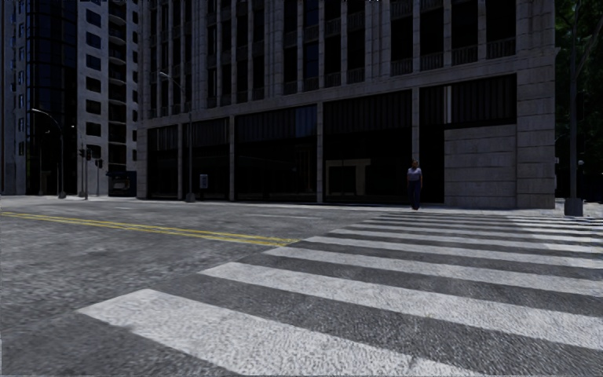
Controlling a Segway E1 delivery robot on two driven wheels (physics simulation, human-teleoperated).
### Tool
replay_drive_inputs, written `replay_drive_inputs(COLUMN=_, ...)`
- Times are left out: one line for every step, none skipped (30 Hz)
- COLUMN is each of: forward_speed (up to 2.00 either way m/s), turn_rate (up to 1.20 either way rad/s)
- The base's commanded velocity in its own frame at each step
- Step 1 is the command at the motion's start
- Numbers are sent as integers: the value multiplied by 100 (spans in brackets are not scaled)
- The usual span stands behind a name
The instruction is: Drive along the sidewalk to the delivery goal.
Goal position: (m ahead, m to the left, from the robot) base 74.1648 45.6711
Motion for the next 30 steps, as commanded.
replay_drive_inputs(forward_speed=200, turn_rate=-88)
replay_drive_inputs(forward_speed=200, turn_rate=-88)
replay_drive_inputs(forward_speed=200, turn_rate=-88)
replay_drive_inputs(forward_speed=200, turn_rate=-88)
replay_drive_inputs(forward_speed=200, turn_rate=-88)
replay_drive_inputs(forward_speed=200, turn_rate=-88)
replay_drive_inputs(forward_speed=200, turn_rate=-88)
replay_drive_inputs(forward_speed=200, turn_rate=-88)
replay_drive_inputs(forward_speed=200, turn_rate=-83)
replay_drive_inputs(forward_speed=200, turn_rate=-83)
replay_drive_inputs(forward_speed=200, turn_rate=-73)
replay_drive_inputs(forward_speed=200, turn_rate=-71)
replay_drive_inputs(forward_speed=200, turn_rate=-70)
replay_drive_inputs(forward_speed=200, turn_rate=-70)
replay_drive_inputs(forward_speed=200, turn_rate=-70)
replay_drive_inputs(forward_speed=200, turn_rate=-70)
replay_drive_inputs(forward_speed=200, turn_rate=-70)
replay_drive_inputs(forward_speed=200, turn_rate=-29)
replay_drive_inputs(forward_speed=200, turn_rate=-14)
replay_drive_inputs(forward_speed=200, turn_rate=-8)
replay_drive_inputs(forward_speed=200, turn_rate=0)
replay_drive_inputs(forward_speed=200, turn_rate=0)
replay_drive_inputs(forward_speed=200, turn_rate=0)
replay_drive_inputs(forward_speed=200, turn_rate=0)
replay_drive_inputs(forward_speed=200, turn_rate=0)
replay_drive_inputs(forward_speed=200, turn_rate=0)
replay_drive_inputs(forward_speed=200, turn_rate=0)
replay_drive_inputs(forward_speed=200, turn_rate=0)
replay_drive_inputs(forward_speed=200, turn_rate=0)
replay_drive_inputs(forward_speed=200, turn_rate=0)
